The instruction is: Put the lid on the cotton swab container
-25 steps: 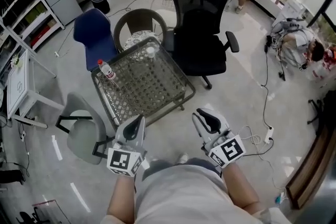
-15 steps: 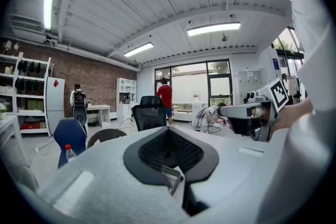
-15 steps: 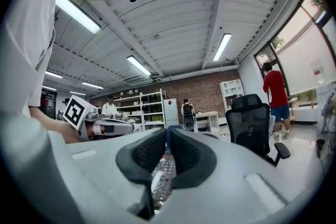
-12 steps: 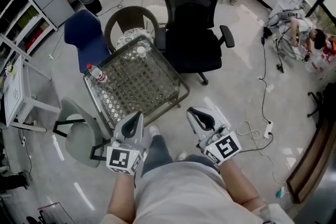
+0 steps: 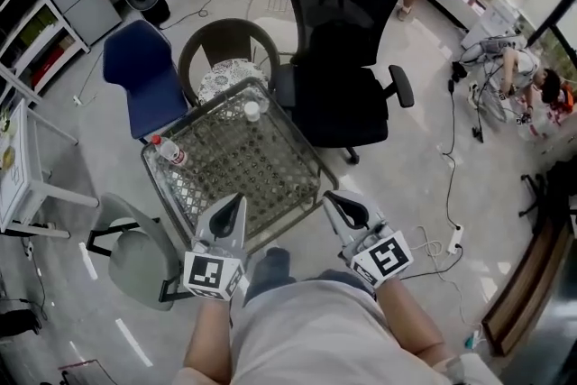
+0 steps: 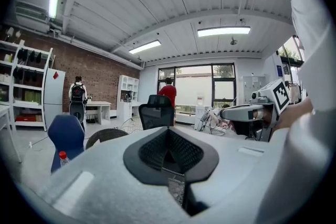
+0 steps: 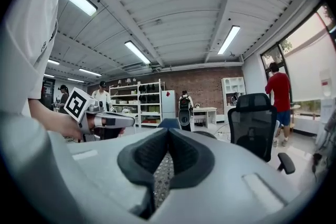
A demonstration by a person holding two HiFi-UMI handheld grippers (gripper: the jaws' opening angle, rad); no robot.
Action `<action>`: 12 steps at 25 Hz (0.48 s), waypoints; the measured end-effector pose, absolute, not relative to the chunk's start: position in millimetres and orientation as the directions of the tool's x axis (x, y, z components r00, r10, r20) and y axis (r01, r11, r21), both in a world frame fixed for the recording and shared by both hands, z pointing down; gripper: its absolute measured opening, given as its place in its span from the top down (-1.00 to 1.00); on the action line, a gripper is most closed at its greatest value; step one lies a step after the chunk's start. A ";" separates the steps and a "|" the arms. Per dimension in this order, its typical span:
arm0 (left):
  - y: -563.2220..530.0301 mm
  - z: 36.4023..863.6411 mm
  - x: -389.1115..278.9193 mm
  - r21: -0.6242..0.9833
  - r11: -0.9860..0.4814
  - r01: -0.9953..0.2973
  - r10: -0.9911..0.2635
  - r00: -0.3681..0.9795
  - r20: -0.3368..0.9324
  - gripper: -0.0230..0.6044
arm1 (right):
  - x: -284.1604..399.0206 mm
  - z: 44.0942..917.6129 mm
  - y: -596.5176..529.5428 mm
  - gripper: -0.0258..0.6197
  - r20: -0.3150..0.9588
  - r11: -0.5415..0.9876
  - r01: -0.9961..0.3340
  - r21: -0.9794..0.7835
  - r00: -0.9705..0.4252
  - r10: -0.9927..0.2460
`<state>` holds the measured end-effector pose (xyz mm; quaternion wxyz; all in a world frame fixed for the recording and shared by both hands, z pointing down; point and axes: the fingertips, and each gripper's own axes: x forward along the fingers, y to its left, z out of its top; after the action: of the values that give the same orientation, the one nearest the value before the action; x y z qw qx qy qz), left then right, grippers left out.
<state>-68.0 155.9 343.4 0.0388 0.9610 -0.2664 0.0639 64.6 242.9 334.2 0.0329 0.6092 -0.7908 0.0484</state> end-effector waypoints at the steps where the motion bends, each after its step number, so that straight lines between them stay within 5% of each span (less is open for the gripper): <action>1: 143.2 345.6 -70.4 0.050 -0.855 -0.516 -0.505 0.851 0.144 0.90 | 63.0 334.7 229.8 0.91 0.117 0.250 -0.968 -0.034 -0.252 -0.961; 12: 41.3 380.0 -101.9 0.130 -0.846 -0.517 -0.491 0.851 0.186 0.90 | 47.4 352.9 111.4 0.91 0.186 0.236 -0.970 -0.052 -0.241 -0.953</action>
<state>-101.9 41.3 380.0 0.0876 0.9580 -0.2631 0.0728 47.4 111.4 352.9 0.0573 0.6132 -0.7840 0.0781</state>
